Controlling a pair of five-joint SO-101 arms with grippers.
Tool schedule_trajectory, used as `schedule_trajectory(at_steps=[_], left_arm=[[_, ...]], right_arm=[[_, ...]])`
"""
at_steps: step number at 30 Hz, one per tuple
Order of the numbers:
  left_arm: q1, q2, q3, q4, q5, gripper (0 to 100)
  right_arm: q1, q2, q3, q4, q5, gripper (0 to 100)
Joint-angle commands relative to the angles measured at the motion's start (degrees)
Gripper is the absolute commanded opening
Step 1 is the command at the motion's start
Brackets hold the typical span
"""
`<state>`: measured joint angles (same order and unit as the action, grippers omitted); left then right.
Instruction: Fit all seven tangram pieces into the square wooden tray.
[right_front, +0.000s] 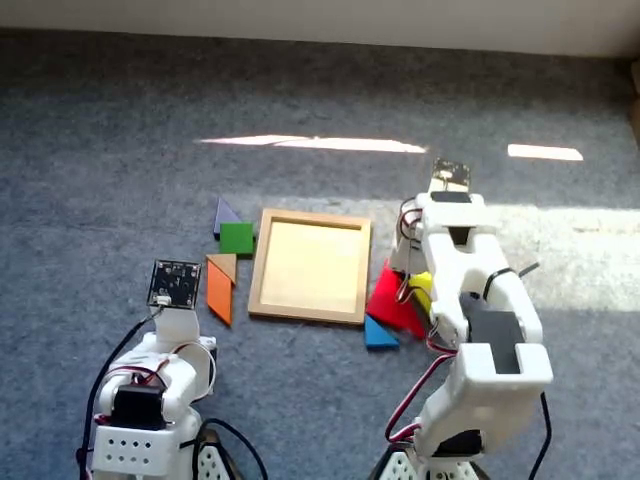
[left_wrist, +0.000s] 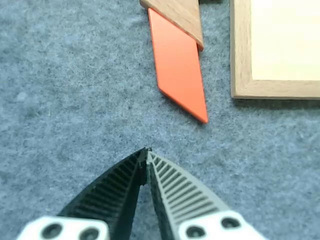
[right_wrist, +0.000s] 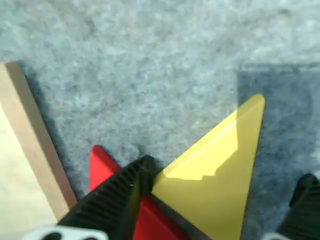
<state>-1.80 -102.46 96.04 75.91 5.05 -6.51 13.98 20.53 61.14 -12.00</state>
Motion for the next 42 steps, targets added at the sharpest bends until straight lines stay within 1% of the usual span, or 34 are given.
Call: schedule_trajectory(at_steps=[1, 7, 11, 16, 19, 25, 30, 33, 37, 42], left_arm=[[0.4, -1.8, 1.1, 0.26, -0.44, 1], [0.4, -1.8, 1.1, 0.26, -0.44, 1], [0.4, -1.8, 1.1, 0.26, -0.44, 1], [0.4, -1.8, 1.1, 0.26, -0.44, 1], [0.4, -1.8, 1.1, 0.26, -0.44, 1], [0.4, -1.8, 1.1, 0.26, -0.44, 1], [0.4, -1.8, 1.1, 0.26, -0.44, 1], [0.4, -1.8, 1.1, 0.26, -0.44, 1], [0.4, -1.8, 1.1, 0.26, -0.44, 1], [0.4, -1.8, 1.1, 0.26, -0.44, 1]], right_arm=[[0.75, 0.57, -0.92, 1.8, -0.53, 41.4], [0.75, 0.57, -4.7, 8.75, -0.44, 41.4], [-0.04, 0.66, -4.88, 9.27, 3.69, 41.4], [-1.8, 0.75, -4.88, 9.27, 4.48, 41.4], [-3.03, 0.57, -4.88, 9.36, 7.47, 41.4], [-3.56, 0.57, -5.23, 12.97, 8.09, 41.4], [-3.3, 0.57, -4.88, 12.88, 13.45, 41.4], [-2.59, 0.84, -5.23, 12.26, 13.19, 41.4], [-2.07, 0.92, -4.88, 7.96, 11.08, 41.4], [-1.98, 0.92, -4.79, 7.69, 10.9, 41.4]])
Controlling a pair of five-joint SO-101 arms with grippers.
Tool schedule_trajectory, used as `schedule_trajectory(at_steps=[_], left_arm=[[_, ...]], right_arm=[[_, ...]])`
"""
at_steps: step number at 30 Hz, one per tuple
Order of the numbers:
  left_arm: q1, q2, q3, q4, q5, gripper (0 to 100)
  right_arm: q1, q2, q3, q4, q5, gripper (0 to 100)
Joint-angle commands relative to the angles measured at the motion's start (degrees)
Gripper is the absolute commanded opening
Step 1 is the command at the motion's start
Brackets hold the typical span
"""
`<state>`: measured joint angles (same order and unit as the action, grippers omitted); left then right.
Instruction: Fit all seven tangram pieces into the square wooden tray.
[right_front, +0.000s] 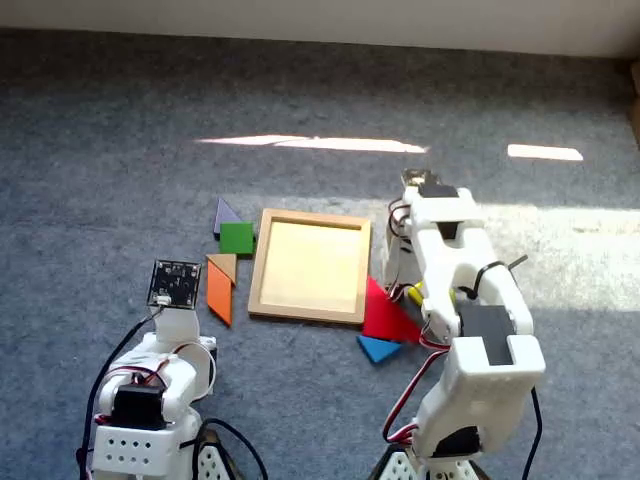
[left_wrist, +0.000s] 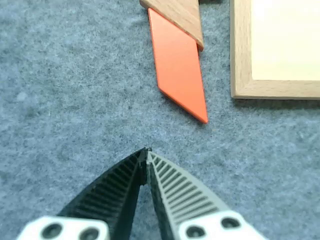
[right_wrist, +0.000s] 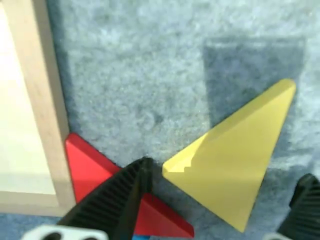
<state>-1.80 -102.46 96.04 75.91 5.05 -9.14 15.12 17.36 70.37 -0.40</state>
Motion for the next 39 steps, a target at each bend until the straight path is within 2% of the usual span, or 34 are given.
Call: schedule_trajectory(at_steps=[1, 11, 16, 21, 28, 35, 39], left_arm=[[0.4, -1.8, 1.1, 0.26, -0.44, 1], [0.4, -1.8, 1.1, 0.26, -0.44, 1], [0.4, -1.8, 1.1, 0.26, -0.44, 1], [0.4, -1.8, 1.1, 0.26, -0.44, 1], [0.4, -1.8, 1.1, 0.26, -0.44, 1], [0.4, -1.8, 1.1, 0.26, -0.44, 1], [0.4, -1.8, 1.1, 0.26, -0.44, 1]], right_arm=[[1.1, -0.22, -1.63, -1.54, -0.7, 41.4], [2.77, -0.22, -1.98, 0.04, -0.79, 40.5], [2.77, -0.22, -2.07, 0.04, -0.44, 32.9], [2.77, -0.22, -2.07, -0.04, -0.44, 30.4], [2.77, -0.57, -2.07, 0.31, -0.44, 17.6], [3.03, -1.27, -2.07, 1.27, -0.26, 17.1], [2.77, -7.43, -2.07, 4.0, 2.46, 17.0]])
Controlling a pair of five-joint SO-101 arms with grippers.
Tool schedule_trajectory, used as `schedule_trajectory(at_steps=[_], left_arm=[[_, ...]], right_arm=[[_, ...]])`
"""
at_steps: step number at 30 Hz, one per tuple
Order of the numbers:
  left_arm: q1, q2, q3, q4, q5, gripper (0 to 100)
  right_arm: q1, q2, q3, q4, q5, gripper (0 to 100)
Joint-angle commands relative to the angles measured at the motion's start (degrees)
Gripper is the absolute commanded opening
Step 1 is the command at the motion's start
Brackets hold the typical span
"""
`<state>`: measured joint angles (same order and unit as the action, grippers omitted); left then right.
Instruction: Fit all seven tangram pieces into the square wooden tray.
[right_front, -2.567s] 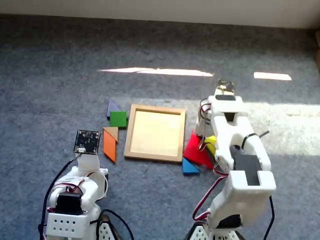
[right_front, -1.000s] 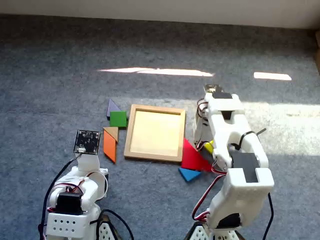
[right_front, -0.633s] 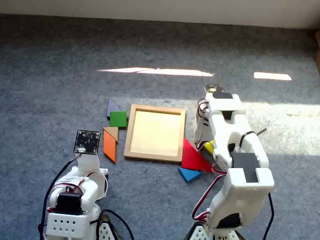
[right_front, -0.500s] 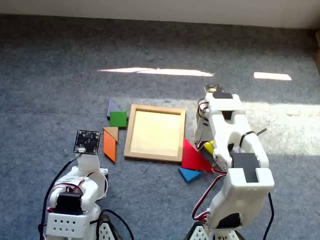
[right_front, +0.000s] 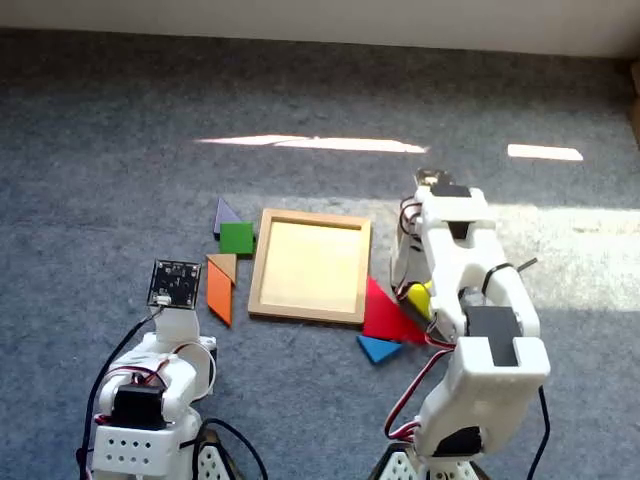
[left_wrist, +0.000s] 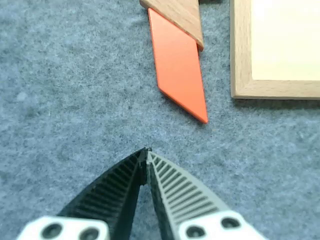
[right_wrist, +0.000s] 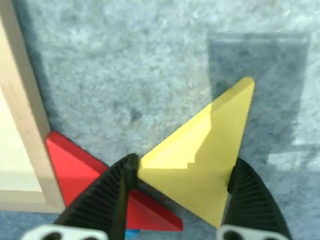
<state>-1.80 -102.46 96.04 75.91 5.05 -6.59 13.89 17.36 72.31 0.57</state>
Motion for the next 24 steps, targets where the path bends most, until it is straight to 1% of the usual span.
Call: schedule_trajectory(at_steps=[1, 6, 8, 12, 17, 24], left_arm=[[0.4, -1.8, 1.1, 0.26, -0.44, 1], [0.4, -1.8, 1.1, 0.26, -0.44, 1], [0.4, -1.8, 1.1, 0.26, -0.44, 1], [0.4, -1.8, 1.1, 0.26, -0.44, 1], [0.4, -1.8, 1.1, 0.26, -0.44, 1], [0.4, -1.8, 1.1, 0.26, -0.44, 1]], right_arm=[[0.22, -8.22, -1.89, 2.07, 1.49, 17.0], [-0.22, -16.13, -1.8, 2.15, 1.49, 17.0], [-1.63, -17.98, -1.8, 2.15, 1.49, 17.0], [-7.43, -19.65, -2.07, 2.15, 1.32, 17.0], [-14.9, -19.56, -3.3, 0.75, -5.89, 17.0], [-22.73, -16.22, -9.45, -0.66, -11.16, 17.0]])
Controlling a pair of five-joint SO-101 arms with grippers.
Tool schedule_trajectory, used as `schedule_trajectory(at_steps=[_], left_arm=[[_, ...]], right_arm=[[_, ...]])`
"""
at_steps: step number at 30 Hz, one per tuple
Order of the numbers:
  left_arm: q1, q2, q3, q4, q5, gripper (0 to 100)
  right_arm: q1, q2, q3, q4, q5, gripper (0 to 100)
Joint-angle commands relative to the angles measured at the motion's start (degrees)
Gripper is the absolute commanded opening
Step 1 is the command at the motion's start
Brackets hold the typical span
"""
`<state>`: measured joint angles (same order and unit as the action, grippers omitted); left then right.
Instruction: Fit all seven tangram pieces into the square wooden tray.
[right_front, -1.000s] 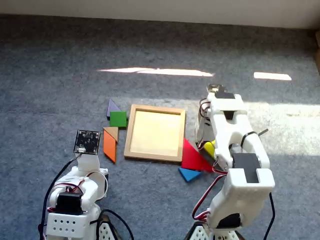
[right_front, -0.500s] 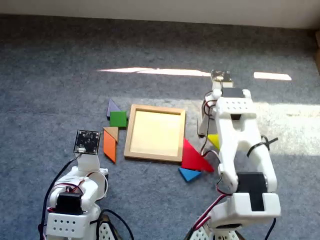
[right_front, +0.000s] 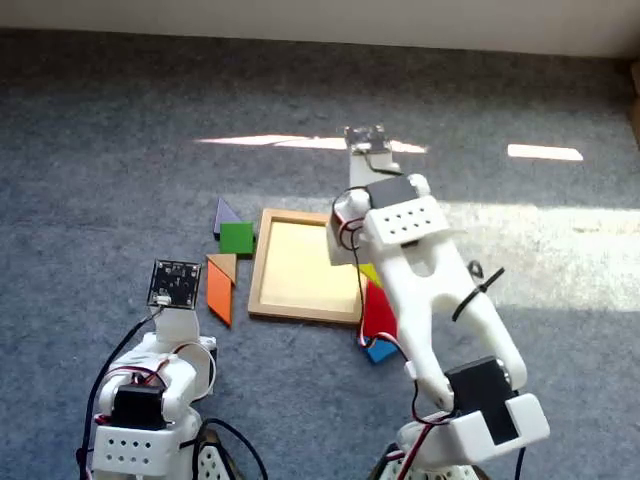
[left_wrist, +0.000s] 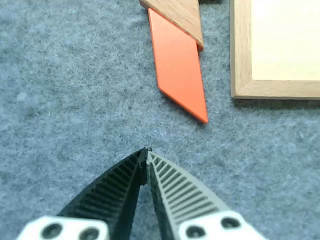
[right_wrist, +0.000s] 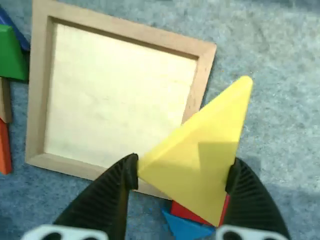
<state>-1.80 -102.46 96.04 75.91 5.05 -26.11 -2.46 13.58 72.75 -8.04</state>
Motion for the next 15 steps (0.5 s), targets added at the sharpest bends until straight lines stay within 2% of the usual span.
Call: schedule_trajectory(at_steps=[1, 8, 15], left_arm=[[0.4, -1.8, 1.1, 0.26, -0.44, 1], [0.4, -1.8, 1.1, 0.26, -0.44, 1], [0.4, -1.8, 1.1, 0.26, -0.44, 1]], right_arm=[[-4.0, 1.71, -7.08, -1.1, -3.34, 17.0], [-7.16, 13.05, -16.31, -1.01, -8.79, 17.0], [-8.66, 18.68, -18.59, -1.01, -14.51, 17.0]])
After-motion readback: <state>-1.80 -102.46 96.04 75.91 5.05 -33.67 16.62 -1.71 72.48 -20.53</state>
